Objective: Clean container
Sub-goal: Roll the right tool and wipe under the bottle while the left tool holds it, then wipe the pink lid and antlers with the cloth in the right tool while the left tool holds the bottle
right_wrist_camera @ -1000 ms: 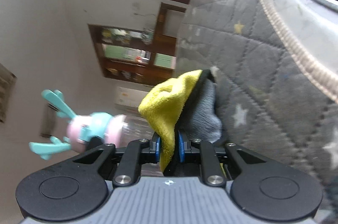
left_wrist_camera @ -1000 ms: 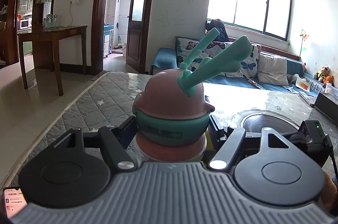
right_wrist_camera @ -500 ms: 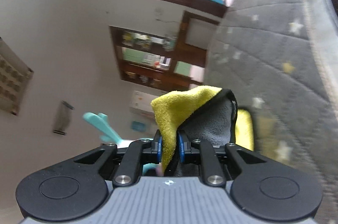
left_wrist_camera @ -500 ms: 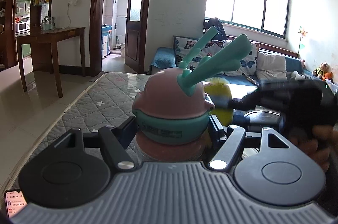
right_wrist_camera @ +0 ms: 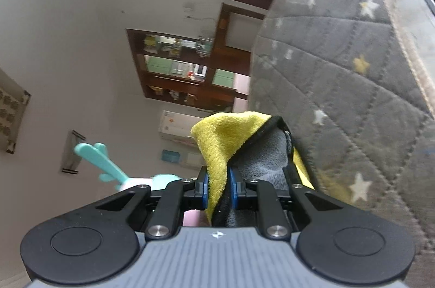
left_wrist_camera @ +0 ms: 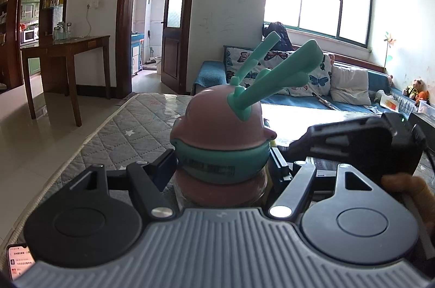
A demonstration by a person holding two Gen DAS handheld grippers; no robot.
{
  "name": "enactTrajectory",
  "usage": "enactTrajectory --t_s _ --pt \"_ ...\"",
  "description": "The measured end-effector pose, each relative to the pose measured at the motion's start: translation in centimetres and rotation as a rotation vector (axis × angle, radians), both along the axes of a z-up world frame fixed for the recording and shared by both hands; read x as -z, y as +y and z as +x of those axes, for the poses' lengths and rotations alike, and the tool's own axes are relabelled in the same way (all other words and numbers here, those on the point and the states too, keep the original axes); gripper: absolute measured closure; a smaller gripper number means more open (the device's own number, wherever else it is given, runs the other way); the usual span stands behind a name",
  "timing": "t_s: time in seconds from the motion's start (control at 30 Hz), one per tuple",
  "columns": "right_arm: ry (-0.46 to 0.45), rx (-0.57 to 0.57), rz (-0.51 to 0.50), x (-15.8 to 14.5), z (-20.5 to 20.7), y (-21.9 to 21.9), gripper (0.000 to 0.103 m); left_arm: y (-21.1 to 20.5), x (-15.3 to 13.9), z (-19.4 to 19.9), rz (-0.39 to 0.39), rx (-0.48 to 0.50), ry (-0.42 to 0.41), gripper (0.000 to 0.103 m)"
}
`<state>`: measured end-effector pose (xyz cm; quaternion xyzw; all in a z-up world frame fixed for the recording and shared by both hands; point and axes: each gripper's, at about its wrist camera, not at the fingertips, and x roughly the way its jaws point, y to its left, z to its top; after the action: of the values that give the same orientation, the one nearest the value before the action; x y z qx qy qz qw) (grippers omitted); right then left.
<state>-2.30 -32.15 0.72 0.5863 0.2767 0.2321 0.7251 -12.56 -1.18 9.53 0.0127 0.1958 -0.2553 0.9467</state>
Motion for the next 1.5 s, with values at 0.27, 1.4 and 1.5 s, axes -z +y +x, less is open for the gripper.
enactTrajectory --t_s 0.27,1.4,1.5 --pt "0.098 -0.012 -0.091 2.1 -0.6 0.0 0.087 -0.2 0.3 0.2 0.021 -0.005 0.005 0.031" --pt "-0.246 -0.058 -0.178 -9.0 -3.6 0.9 0.091 0.0 0.4 0.0 0.027 -0.010 -0.013 0.031" --pt "-0.219 -0.006 -0.302 -9.7 -4.0 1.0 0.090 0.1 0.3 0.1 0.022 -0.010 -0.008 0.031"
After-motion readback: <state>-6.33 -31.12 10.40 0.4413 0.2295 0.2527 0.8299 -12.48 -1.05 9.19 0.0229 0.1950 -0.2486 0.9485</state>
